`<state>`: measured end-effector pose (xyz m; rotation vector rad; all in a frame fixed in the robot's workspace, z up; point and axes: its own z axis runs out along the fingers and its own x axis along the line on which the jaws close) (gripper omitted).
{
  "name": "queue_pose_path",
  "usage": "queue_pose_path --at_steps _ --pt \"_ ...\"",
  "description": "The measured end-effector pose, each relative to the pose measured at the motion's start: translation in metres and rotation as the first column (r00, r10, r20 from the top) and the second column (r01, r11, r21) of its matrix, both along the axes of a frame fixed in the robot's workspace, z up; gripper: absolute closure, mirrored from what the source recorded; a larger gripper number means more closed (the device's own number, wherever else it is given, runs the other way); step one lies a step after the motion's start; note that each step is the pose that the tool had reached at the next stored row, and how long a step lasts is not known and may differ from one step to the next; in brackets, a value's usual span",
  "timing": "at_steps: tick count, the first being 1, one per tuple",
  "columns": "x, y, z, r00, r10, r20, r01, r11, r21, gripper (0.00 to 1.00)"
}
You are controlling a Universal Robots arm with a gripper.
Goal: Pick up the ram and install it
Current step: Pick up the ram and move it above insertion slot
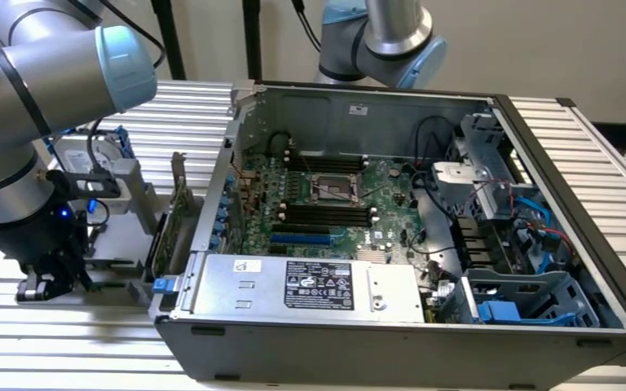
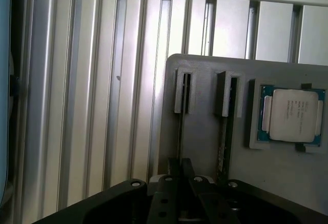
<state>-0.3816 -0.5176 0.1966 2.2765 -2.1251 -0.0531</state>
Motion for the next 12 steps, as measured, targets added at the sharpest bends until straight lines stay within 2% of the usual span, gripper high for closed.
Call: queue_pose_path --at_steps 12 --pt "-0.0001 -0.0045 0.0001 0.9999 -0.010 -0.0002 0.010 0.9999 -0.0001 0.86"
